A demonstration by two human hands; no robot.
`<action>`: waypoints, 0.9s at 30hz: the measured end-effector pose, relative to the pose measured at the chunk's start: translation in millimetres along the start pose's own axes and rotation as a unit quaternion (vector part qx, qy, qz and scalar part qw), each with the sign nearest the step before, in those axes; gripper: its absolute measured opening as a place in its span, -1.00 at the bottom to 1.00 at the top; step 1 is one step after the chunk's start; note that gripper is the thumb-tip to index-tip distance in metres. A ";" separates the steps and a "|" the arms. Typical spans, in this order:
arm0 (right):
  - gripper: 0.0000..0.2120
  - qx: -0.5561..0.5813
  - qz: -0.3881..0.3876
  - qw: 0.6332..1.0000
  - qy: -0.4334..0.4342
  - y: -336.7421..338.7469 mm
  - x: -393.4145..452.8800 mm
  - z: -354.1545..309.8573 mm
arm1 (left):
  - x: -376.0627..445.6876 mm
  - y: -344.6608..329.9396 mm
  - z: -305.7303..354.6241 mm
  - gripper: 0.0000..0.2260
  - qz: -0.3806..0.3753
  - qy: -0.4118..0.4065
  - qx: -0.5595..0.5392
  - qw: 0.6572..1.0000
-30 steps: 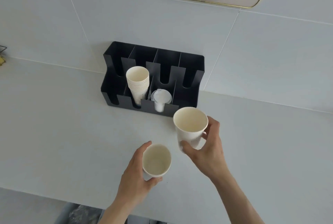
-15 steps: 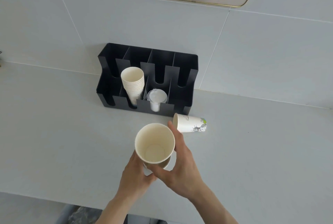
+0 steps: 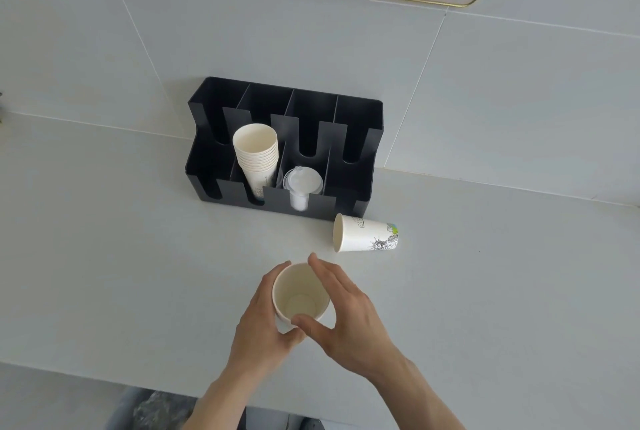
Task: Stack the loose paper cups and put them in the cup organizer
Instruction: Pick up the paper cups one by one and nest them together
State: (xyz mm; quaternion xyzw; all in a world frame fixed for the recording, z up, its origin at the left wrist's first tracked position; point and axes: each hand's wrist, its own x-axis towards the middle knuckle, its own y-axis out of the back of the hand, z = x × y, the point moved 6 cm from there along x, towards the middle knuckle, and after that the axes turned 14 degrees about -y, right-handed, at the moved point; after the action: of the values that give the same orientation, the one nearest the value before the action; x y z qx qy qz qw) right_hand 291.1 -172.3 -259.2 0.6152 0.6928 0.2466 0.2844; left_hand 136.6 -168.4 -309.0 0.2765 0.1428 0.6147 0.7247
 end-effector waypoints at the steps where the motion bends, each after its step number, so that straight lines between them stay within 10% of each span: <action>1: -0.16 -0.001 0.003 1.000 0.002 -1.5 0.4 1.0 | -0.9 0.6 -0.3 -0.11 0.002 -0.001 0.001 1.000; 10: -0.45 0.093 0.062 0.992 -0.058 14.3 11.4 21.1 | -21.8 5.0 -4.4 -0.05 0.001 0.007 -0.005 1.000; 13: -0.47 -0.015 0.143 0.985 -0.100 32.0 40.8 48.1 | -25.9 2.9 -4.4 -0.08 -0.009 0.001 -0.003 1.000; 20: -0.05 -0.259 -0.027 0.959 -0.113 14.4 88.8 87.5 | -30.6 -2.3 -0.7 -0.10 -0.014 -0.015 -0.016 1.000; 27: -0.14 -0.365 0.041 0.927 -0.080 30.7 98.4 100.2 | -1.9 -11.3 11.7 -0.13 -0.020 -0.029 -0.034 0.999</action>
State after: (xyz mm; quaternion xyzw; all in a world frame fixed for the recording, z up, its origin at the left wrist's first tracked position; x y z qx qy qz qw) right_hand 374.9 -71.7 -318.7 0.5145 0.5035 0.4439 0.5336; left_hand 151.8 -173.9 -306.3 0.2661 0.1060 0.5965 0.7498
